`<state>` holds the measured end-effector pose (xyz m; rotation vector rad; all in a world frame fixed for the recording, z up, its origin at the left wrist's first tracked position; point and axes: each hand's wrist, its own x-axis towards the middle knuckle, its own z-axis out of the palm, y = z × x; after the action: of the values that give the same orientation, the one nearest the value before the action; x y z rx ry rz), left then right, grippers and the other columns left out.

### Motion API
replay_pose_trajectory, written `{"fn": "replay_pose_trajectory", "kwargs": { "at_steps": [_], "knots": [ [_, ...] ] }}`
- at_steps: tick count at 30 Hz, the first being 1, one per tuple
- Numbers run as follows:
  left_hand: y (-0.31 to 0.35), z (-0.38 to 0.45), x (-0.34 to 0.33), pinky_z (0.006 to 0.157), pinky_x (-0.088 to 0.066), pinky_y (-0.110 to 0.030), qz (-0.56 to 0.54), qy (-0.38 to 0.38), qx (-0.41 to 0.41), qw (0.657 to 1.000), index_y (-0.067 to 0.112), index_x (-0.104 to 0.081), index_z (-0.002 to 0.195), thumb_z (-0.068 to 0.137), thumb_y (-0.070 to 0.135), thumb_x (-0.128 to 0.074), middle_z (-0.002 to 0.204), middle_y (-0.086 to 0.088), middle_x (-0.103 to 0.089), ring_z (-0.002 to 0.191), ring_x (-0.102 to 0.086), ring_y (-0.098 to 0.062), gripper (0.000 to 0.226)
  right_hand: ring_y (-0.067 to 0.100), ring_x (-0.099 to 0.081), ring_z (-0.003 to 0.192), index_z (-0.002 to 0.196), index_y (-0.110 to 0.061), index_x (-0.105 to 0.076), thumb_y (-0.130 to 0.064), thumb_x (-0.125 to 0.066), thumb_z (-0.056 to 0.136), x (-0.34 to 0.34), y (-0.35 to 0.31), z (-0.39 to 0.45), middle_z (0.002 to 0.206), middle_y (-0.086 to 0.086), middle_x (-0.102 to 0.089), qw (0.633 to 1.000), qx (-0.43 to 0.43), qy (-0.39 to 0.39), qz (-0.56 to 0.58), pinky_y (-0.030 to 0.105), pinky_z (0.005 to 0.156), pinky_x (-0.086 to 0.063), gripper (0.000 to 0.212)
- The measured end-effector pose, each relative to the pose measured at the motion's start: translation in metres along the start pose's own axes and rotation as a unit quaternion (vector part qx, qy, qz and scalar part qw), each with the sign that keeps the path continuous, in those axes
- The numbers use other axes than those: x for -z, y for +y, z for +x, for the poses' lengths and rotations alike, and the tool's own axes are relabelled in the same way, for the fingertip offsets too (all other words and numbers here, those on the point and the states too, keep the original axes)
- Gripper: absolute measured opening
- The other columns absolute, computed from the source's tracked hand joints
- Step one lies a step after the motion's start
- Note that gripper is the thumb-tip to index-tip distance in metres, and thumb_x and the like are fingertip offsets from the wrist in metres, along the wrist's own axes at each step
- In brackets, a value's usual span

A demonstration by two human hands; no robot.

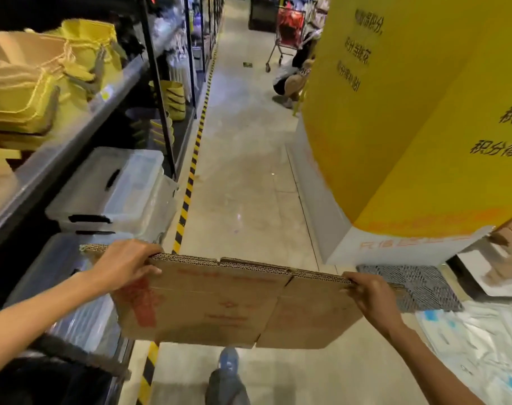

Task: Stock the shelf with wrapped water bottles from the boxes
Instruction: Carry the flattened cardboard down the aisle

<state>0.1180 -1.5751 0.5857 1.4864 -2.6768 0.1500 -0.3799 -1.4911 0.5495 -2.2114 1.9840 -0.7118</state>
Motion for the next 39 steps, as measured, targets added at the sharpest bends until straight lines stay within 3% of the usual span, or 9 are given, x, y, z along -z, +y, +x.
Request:
{"fn": "replay_pose_trajectory", "kwargs": {
  "at_steps": [6,10,12,15,16,19,24,32,39],
  "knots": [
    [-0.09,0.177,-0.036,0.056,-0.043,-0.029,-0.038,-0.059,0.008,0.997,0.02,-0.066,0.089,0.075,0.05,-0.069,0.077,0.003,-0.068,0.075,-0.065,-0.019,0.033,0.027,-0.064,0.065,0.087,-0.008,-0.073,0.003,-0.081,0.064,-0.046,0.029,0.159,0.071,0.005,-0.07,1.0,-0.018,-0.017,0.004,0.034,0.056,-0.048,0.027],
    [-0.135,0.285,-0.038,0.059,-0.038,-0.028,-0.028,-0.11,0.026,0.993,0.025,-0.064,0.096,0.083,0.035,-0.066,0.089,0.003,-0.069,0.085,-0.064,-0.019,0.017,0.029,-0.065,0.066,0.087,-0.006,-0.073,0.007,-0.08,0.062,-0.057,0.043,0.258,0.073,0.006,-0.071,1.0,-0.027,0.005,-0.011,0.031,0.057,-0.045,0.029],
    [-0.16,0.341,-0.04,0.05,-0.034,-0.027,-0.015,-0.079,0.004,0.997,0.022,-0.066,0.088,0.076,0.027,-0.073,0.08,0.001,-0.07,0.076,-0.065,-0.02,0.015,0.03,-0.066,0.069,0.088,-0.006,-0.073,0.006,-0.08,0.063,-0.068,0.052,0.305,0.076,0.007,-0.072,0.999,-0.039,0.002,-0.017,0.034,0.06,-0.048,0.028],
    [-0.197,0.433,-0.054,0.042,-0.007,-0.007,0.028,-0.054,-0.07,0.996,0.023,-0.066,0.065,0.041,0.028,-0.094,0.051,0.006,-0.061,0.046,-0.06,-0.014,0.037,0.028,-0.068,0.07,0.089,-0.005,-0.073,0.009,-0.081,0.062,-0.092,0.08,0.379,0.077,0.007,-0.073,0.998,-0.06,0.021,-0.02,0.033,0.063,-0.052,0.031],
    [-0.213,0.466,-0.063,0.042,-0.009,-0.007,0.033,-0.056,-0.082,0.995,0.024,-0.067,0.066,0.042,0.031,-0.094,0.051,0.007,-0.061,0.047,-0.06,-0.014,0.037,0.027,-0.068,0.07,0.089,-0.004,-0.074,0.01,-0.082,0.06,-0.101,0.087,0.403,0.076,0.006,-0.073,0.997,-0.067,0.023,-0.023,0.03,0.064,-0.051,0.033],
    [-0.255,0.563,-0.091,0.047,-0.038,-0.025,0.023,-0.09,-0.091,0.991,0.025,-0.069,0.082,0.064,0.04,-0.083,0.069,0.005,-0.069,0.065,-0.066,-0.02,0.028,0.027,-0.069,0.066,0.088,0.0,-0.074,0.005,-0.085,0.059,-0.128,0.106,0.469,0.073,0.008,-0.073,0.994,-0.101,0.035,-0.028,0.028,0.062,-0.05,0.031],
    [-0.309,0.725,-0.107,0.062,-0.048,-0.031,0.021,-0.111,-0.152,0.982,0.025,-0.067,0.097,0.078,0.042,-0.07,0.083,0.005,-0.07,0.08,-0.066,-0.02,0.025,0.029,-0.069,0.069,0.091,0.0,-0.073,-0.004,-0.084,0.064,-0.158,0.127,0.568,0.077,0.01,-0.073,0.983,-0.168,0.061,-0.04,0.037,0.062,-0.053,0.03],
    [-0.307,0.98,-0.146,0.069,-0.041,-0.029,0.06,-0.137,-0.255,0.955,0.03,-0.061,0.111,0.084,0.049,-0.059,0.103,0.007,-0.069,0.1,-0.063,-0.019,0.033,0.025,-0.066,0.064,0.083,-0.003,-0.071,-0.017,-0.075,0.077,-0.202,0.192,0.672,0.07,0.007,-0.071,0.954,-0.271,0.117,-0.057,0.034,0.057,-0.051,0.016],
    [-0.255,1.148,-0.226,0.053,-0.031,-0.029,0.02,-0.114,-0.353,0.928,0.017,-0.067,0.085,0.079,0.038,-0.071,0.072,-0.003,-0.069,0.073,-0.065,-0.027,0.022,0.032,-0.065,0.069,0.08,0.001,-0.069,0.005,-0.081,0.062,-0.259,0.272,0.723,0.072,0.011,-0.071,0.908,-0.405,0.093,-0.056,0.039,0.058,-0.053,0.022]
  ]
}}
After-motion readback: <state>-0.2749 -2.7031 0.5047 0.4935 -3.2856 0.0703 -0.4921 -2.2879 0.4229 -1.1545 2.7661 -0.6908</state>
